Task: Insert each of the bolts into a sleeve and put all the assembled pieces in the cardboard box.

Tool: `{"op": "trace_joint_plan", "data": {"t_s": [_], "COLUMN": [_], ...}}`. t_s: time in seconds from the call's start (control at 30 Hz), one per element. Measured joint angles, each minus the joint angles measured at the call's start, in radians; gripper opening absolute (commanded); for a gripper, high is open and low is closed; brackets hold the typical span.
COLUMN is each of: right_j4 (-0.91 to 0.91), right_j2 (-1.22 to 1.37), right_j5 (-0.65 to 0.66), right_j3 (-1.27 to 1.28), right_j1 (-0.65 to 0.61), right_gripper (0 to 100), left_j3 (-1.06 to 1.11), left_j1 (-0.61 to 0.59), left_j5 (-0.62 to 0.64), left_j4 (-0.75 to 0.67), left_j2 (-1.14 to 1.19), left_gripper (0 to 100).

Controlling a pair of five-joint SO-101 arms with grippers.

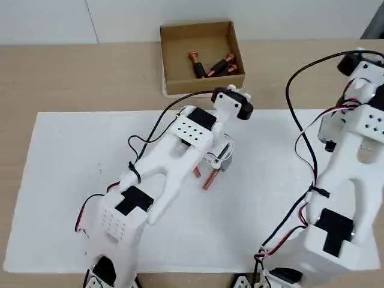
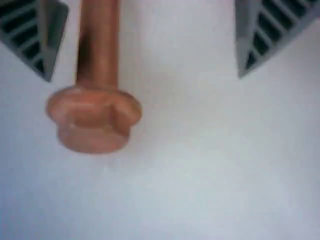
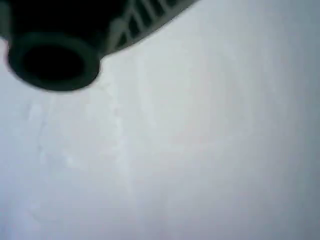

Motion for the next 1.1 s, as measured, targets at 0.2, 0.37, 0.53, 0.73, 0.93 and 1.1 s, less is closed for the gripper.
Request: {"op": "trace_joint_plan", "data": {"t_s": [0.2,0.37,0.53,0.73,0.93,1.1], "right_j4": [0.000,0.000,0.000,0.000,0.000,0.000], "right_j2": [0.000,0.000,0.000,0.000,0.000,0.000], "right_j5": [0.000,0.000,0.000,0.000,0.000,0.000], "right_j3": [0.000,0.000,0.000,0.000,0.000,0.000], "right_j1": [0.000,0.000,0.000,0.000,0.000,0.000], "right_gripper": [0.3,0.3,0.3,0.3,0.3,0.3], "left_j3": [0.000,0.000,0.000,0.000,-0.006,-0.028], "left_j1": [0.000,0.000,0.002,0.003,0.003,0.005], "left_j5": [0.002,0.002,0.002,0.003,0.003,0.003], "left_j4": [-0.035,-0.035,-0.037,-0.060,-0.060,-0.060], "left_j2": [0.006,0.006,0.006,0.006,0.035,0.071], "left_gripper": [22,21,11,7,7,7]}}
